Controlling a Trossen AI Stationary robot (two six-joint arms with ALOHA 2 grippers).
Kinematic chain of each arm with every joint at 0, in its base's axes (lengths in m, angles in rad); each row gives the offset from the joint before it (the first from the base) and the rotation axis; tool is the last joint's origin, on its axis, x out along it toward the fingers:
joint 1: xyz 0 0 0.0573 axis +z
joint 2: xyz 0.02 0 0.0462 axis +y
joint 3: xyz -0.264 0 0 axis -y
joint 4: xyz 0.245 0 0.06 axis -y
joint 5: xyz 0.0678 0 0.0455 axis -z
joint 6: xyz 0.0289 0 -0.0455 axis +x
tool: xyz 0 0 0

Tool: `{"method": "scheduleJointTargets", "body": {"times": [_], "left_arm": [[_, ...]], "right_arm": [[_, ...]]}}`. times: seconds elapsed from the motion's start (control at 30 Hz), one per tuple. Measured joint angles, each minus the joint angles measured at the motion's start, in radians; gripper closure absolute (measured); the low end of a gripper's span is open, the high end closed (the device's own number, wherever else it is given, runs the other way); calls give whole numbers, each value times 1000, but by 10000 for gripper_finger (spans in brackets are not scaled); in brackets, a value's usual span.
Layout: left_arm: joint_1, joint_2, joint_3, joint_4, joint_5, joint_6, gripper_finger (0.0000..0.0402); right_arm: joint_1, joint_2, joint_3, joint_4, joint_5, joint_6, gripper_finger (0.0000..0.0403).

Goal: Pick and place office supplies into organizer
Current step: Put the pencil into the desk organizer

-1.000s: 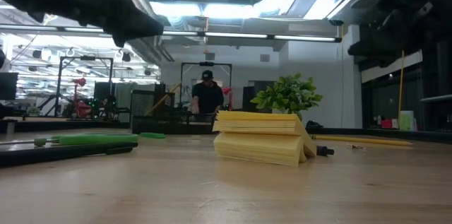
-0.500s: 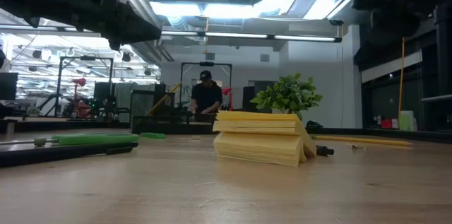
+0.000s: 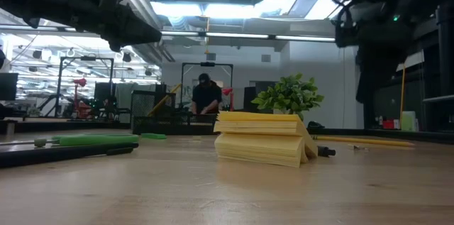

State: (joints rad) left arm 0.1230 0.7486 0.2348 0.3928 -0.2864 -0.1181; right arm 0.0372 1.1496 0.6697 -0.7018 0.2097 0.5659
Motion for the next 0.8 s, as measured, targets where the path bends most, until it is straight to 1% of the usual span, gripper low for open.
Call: {"method": "scheduleJointTargets", "body": {"times": [0.1,0.2,0.37,0.47,0.5,0.8], "left_arm": [[0,1,0,-1,0,0,336],[0,2,0,-3,0,0,336],[0,2,0,-4,0,0,336],[0,2,0,-4,0,0,336],[0,2,0,-4,0,-1,336],[0,2,0,-5,0,-3,336]], "right_arm": [[-36,45,0,-4,-2,-2,244],[-73,77,0,-14,-2,-2,236],[-131,118,0,-18,-10,-18,234],[-165,140,0,-11,-83,-22,234],[-173,149,0,-10,-90,-22,234],[-241,235,0,16,-88,-55,234]]}}
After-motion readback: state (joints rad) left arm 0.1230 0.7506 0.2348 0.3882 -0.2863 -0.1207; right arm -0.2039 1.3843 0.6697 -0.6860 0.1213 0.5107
